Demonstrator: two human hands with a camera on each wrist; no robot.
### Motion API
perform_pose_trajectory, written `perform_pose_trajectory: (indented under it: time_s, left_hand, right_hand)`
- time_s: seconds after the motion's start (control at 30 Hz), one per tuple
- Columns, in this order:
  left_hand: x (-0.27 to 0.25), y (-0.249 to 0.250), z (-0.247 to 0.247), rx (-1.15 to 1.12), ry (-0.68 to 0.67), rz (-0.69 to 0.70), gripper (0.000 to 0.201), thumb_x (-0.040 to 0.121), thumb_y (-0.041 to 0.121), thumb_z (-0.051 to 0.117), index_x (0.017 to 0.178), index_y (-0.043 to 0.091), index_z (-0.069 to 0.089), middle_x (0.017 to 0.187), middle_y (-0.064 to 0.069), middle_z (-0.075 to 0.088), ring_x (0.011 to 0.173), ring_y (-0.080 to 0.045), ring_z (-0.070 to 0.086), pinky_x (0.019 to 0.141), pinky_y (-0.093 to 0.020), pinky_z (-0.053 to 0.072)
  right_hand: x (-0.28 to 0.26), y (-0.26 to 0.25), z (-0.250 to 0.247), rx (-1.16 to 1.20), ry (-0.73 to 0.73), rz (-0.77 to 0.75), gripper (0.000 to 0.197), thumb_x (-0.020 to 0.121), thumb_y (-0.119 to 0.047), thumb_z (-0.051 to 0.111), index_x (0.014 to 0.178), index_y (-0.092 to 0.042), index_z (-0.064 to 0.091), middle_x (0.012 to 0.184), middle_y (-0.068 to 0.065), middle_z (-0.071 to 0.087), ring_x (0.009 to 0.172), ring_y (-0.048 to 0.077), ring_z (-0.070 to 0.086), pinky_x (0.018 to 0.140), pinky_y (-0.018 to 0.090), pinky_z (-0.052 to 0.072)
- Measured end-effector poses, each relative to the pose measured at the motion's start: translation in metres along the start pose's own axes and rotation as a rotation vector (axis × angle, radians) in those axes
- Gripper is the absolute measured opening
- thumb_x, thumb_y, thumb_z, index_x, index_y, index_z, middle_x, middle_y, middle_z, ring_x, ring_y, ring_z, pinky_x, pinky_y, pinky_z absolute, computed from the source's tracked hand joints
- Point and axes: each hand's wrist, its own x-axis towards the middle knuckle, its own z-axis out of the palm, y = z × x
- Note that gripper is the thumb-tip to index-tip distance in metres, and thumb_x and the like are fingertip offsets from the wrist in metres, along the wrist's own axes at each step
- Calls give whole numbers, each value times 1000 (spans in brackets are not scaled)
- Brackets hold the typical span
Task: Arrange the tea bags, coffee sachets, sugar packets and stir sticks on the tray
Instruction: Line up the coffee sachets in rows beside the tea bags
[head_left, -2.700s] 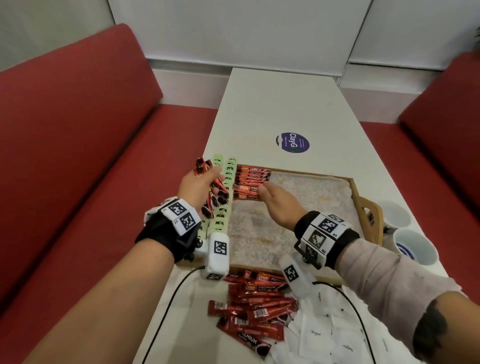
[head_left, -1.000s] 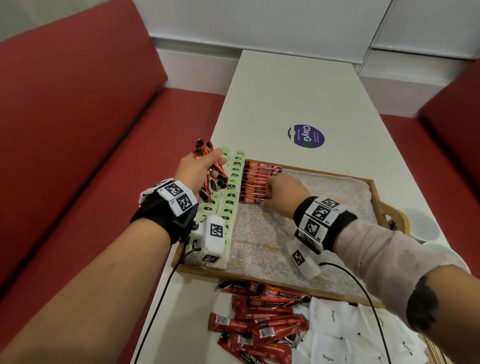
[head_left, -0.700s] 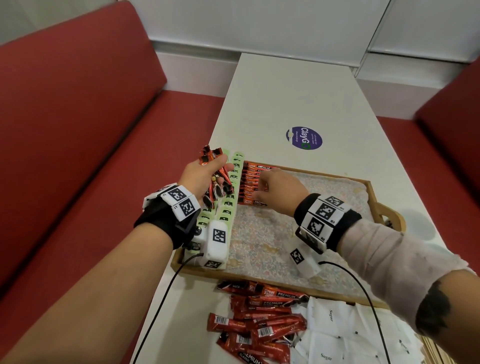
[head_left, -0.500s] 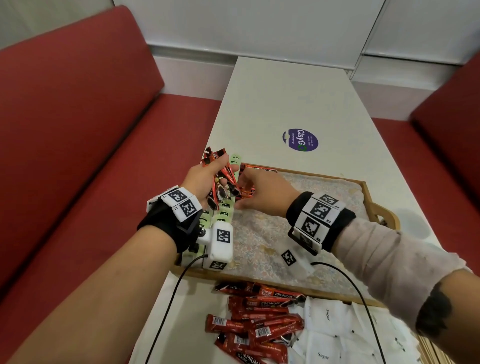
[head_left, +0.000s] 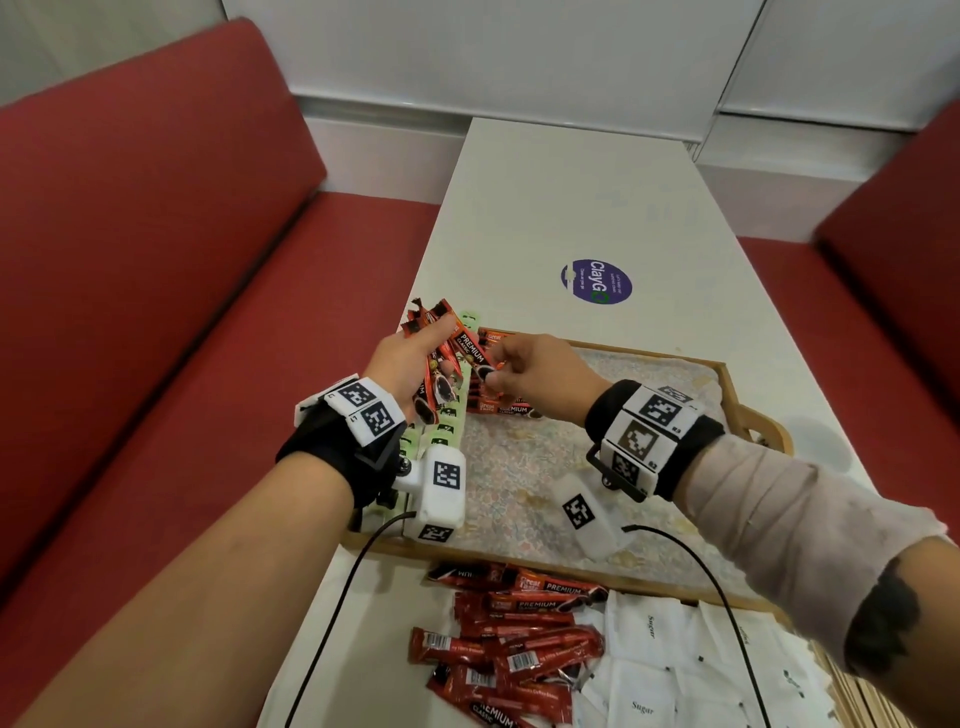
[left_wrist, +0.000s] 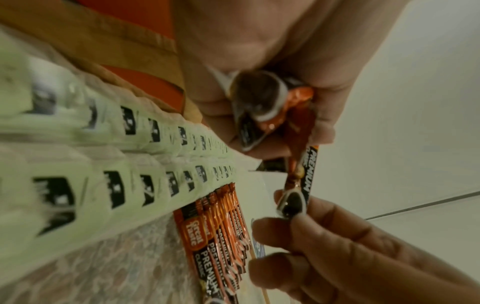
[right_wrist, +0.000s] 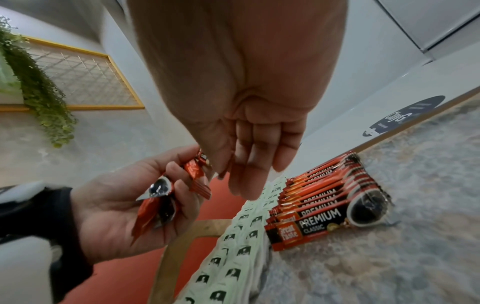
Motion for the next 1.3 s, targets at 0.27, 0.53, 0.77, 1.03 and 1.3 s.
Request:
perform_pose_trajectory:
  time_s: [0.27,0.53,0.77,1.03,1.3]
  left_hand:
    - [2,-13,5,135,-6,38,39,86,34,67,108,2,66,63,-6,56,39,-10,49,46,-22,44]
    - [2,-6,-4,63,74,79,20,91,26,61,82,9,66,86,-12,67,37,-11,45,45,-25,40]
    - [-2,-3,-6,41,48,70,34,92,27,60,63,18,75,102,-17,63,40,-11,44,53,-30,37]
    - [-2,-4,-8,24,58,68,16,92,25,60,85,11,63,105,-15,70,43,-9,45,51,-28,41]
    - [-3,-5,-8,28,45,54,20,91,27,61,78,14,68,101,-17,61,40,-11,44,54,-32,38]
  right_hand:
    - [1,7,2,79,21,43,17,90,-14,64,76,-15,54,66,0,63,51,6,60,43,10,39]
    - [0,26,-7,-219,71,102,16,80,-16,74,71,-12,61,77,4,64,71,17,58,65,27,45]
    - [1,34,1,-463,-13,159,8,78,-15,75,80,-11,69,87,4,69,82,20,63,77,31,50]
    - [4,40,8,-591,-17,180,10,79,-16,71,88,-12,69,91,4,70,84,22,64,77,31,52]
    - [7,42,7,-591,-10,188,16,78,-20,73,90,-13,65,87,2,65,79,20,59,69,27,44]
